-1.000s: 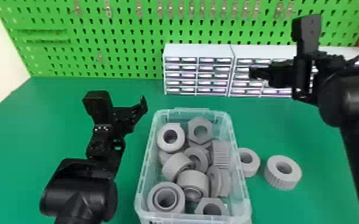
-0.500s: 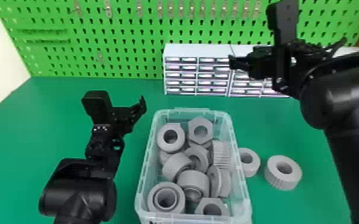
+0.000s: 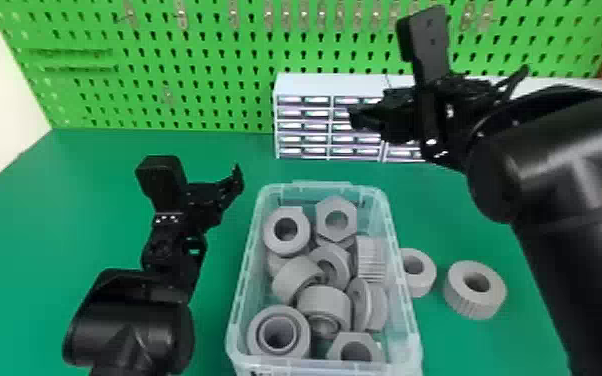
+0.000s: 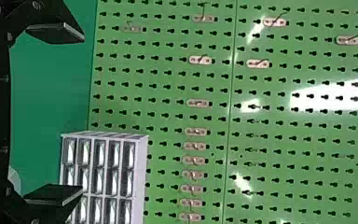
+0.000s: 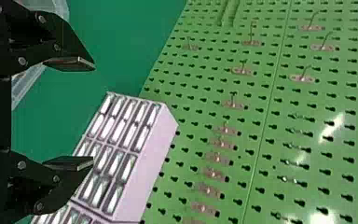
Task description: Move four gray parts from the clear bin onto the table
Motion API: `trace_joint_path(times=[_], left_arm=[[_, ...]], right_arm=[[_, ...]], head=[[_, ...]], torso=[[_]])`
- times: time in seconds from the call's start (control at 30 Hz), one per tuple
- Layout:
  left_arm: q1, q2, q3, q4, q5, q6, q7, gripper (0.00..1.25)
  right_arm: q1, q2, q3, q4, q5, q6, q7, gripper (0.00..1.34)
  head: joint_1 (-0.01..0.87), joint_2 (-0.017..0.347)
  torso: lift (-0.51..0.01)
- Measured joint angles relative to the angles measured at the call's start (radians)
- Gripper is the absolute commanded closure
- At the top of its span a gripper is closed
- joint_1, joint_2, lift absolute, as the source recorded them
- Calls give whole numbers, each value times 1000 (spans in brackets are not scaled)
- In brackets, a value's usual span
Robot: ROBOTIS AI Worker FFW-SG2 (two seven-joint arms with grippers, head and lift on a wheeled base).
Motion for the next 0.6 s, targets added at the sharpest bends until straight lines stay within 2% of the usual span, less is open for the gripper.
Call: trace_joint_path(times=[0.6], left_arm=[[-2, 0, 18, -1, -5, -6, 0, 142]], right_arm=[[-22, 4, 74, 29, -82, 126, -22, 541]], head=[[693, 72]], torso=[[-52]])
